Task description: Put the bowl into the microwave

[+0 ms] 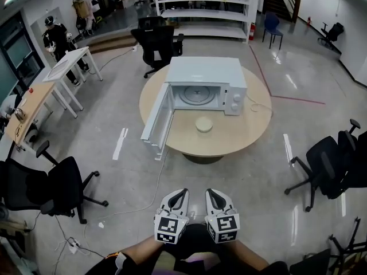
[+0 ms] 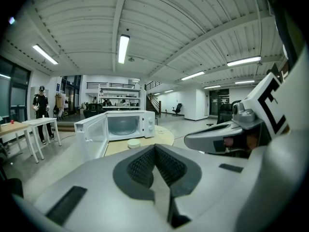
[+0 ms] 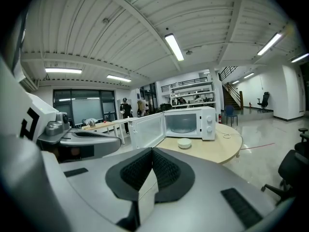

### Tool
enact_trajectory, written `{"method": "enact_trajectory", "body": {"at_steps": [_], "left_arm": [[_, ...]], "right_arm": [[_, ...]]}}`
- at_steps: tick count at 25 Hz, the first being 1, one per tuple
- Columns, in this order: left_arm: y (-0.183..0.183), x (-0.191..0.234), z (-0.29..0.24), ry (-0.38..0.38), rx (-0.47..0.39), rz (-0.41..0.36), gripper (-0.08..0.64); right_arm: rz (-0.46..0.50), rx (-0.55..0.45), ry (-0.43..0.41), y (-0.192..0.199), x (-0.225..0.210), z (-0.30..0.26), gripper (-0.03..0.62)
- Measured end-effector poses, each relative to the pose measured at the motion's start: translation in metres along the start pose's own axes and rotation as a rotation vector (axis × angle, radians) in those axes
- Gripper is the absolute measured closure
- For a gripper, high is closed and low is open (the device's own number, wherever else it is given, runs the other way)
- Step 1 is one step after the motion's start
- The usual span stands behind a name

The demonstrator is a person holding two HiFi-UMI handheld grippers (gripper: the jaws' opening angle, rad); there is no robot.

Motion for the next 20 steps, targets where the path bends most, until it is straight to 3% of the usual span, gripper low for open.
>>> {"method": "enact_trajectory", "body": {"at_steps": [8,20], "left_arm": [[-0.001,-0.024,-0.014,-0.026,0.018,0.010,0.514],[0.003,-0.012,-0.052,0.004,0.047,0.017,0.514]], "right_arm": [[-0.019,-0.005,-0.028,0.006,-0.029,0.007,0.577],[-0.044,0.022,0.008,0.011,-0.053,-0.017,0.576]]}}
Point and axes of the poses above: the fingertips, and each gripper's own axes: z backward along the fingers, x to its left, y out of its underside, the point moved 6 cm from there along z, backward along the fingers, and after that the axes turned 8 degrees about y, right-handed, at the moved point
